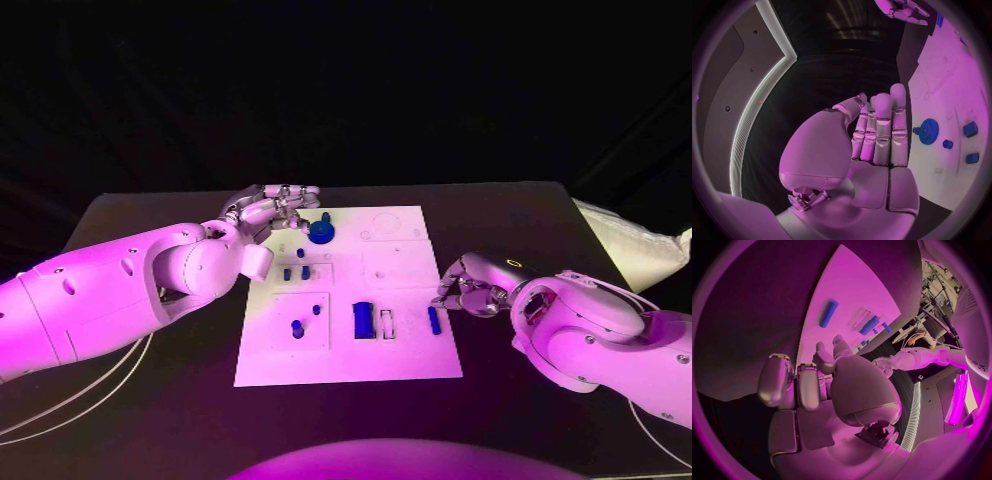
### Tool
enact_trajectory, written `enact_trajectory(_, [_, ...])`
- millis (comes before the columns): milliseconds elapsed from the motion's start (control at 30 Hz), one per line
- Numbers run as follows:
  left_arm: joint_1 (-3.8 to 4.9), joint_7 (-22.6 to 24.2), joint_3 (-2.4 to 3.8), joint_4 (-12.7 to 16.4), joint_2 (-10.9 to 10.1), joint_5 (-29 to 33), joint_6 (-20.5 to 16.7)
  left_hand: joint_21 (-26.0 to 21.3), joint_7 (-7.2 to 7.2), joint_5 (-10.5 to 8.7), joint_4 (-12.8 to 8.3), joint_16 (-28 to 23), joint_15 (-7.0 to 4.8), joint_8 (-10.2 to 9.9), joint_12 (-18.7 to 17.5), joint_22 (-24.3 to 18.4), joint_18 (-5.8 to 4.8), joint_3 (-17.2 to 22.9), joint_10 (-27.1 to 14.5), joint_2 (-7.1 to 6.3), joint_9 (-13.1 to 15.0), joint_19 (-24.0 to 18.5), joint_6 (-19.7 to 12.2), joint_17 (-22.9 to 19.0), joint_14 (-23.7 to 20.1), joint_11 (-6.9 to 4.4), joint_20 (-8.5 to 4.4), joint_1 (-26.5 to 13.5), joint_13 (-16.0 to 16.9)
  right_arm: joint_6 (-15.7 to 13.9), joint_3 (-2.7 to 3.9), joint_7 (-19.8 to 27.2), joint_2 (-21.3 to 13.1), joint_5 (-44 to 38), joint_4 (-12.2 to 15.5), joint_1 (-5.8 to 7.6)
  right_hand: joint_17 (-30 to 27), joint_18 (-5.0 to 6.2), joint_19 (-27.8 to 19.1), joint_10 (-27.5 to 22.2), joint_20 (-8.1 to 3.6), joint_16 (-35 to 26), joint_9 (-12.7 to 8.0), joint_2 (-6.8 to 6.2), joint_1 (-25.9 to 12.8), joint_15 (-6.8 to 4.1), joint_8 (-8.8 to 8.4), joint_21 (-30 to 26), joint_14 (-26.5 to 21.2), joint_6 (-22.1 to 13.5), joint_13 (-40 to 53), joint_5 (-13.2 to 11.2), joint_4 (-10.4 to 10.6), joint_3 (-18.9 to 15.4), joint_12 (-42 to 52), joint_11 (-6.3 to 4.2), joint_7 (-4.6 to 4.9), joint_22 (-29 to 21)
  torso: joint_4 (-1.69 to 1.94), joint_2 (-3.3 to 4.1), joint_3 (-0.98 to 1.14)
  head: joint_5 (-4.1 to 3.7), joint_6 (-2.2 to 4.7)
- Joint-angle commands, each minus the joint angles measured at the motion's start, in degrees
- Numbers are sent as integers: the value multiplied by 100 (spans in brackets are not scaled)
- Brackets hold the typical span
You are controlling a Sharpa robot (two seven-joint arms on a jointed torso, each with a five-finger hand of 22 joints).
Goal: Assemble the parts on the task board
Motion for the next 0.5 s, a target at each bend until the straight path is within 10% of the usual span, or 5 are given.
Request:
enact_trajectory(33, [-10, 20, 4, 6, 6, -19, 119, -14, -1, 12, 3, -26, -10, 32, 36, -5, 68, -46, -48, 48, -3, 12, -58, -6, -46, 6, 27, 8, 9, 510, -8, -194, 5, -297, -31, -37, 8, -86, -16, -26, 23, 9, -5, -42, -92, 1, 10, 19, 308, 55, -13, -2, 73, -24, -43, -33, -7, 5, 14, 8, -6, -15, -4])
enact_trajectory(500, [-18, 13, 4, 7, -7, -19, 121, -14, -1, 12, 3, -26, -10, 32, 36, -5, 68, -46, -48, 48, -3, 12, -58, -6, -46, 6, 27, 8, 9, 843, -21, -303, 128, -342, -124, -141, -8, -82, -36, -39, 15, -10, 5, -192, -185, -8, 15, 4, 301, 138, -23, 69, 228, -79, -69, -47, -31, -14, 10, 4, -8, -21, -6])
